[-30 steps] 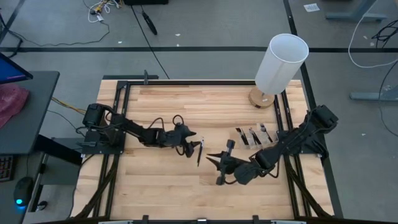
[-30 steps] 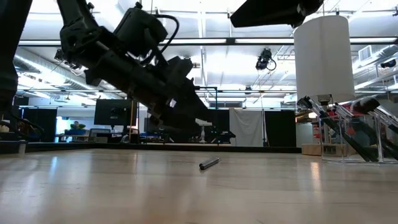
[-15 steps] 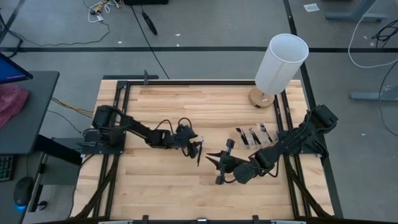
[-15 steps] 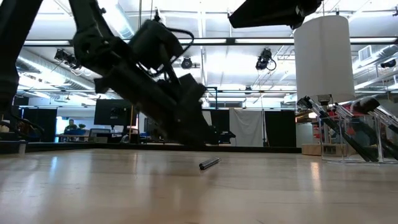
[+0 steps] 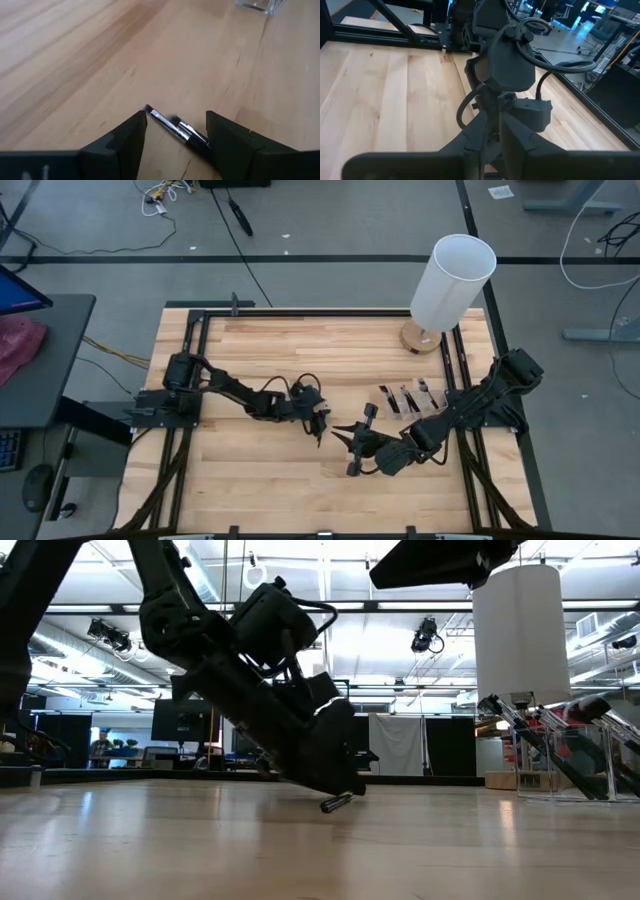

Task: Put items in baskets/containers
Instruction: Put the black eyeshadow brush into the transparent organizer

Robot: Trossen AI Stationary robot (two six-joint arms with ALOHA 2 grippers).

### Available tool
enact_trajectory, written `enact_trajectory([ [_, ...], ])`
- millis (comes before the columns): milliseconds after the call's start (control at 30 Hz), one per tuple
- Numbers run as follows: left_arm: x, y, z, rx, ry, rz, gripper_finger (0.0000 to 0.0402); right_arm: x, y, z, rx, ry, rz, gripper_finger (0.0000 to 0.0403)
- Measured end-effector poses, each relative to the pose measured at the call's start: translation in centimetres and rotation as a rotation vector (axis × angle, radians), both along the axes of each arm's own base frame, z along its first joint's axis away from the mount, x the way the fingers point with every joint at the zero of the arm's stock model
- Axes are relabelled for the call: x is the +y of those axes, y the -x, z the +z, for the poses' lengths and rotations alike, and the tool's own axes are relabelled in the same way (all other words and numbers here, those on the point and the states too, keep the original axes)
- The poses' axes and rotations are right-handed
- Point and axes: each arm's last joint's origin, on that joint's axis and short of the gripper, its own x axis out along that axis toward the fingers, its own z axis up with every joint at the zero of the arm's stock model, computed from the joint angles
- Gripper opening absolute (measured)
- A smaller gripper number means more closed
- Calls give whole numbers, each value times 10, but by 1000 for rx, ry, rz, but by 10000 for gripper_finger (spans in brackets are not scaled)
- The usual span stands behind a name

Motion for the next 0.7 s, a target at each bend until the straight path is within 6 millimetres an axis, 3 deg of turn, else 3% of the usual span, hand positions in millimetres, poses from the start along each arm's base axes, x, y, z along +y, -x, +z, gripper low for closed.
enact_trajectory([
  [533,7,29,22,271,-99,31,210,0,1,-1,4,-18,-9,52],
  [700,7,49,25,277,-102,61,210,0,1,-2,9,-20,-11,52],
])
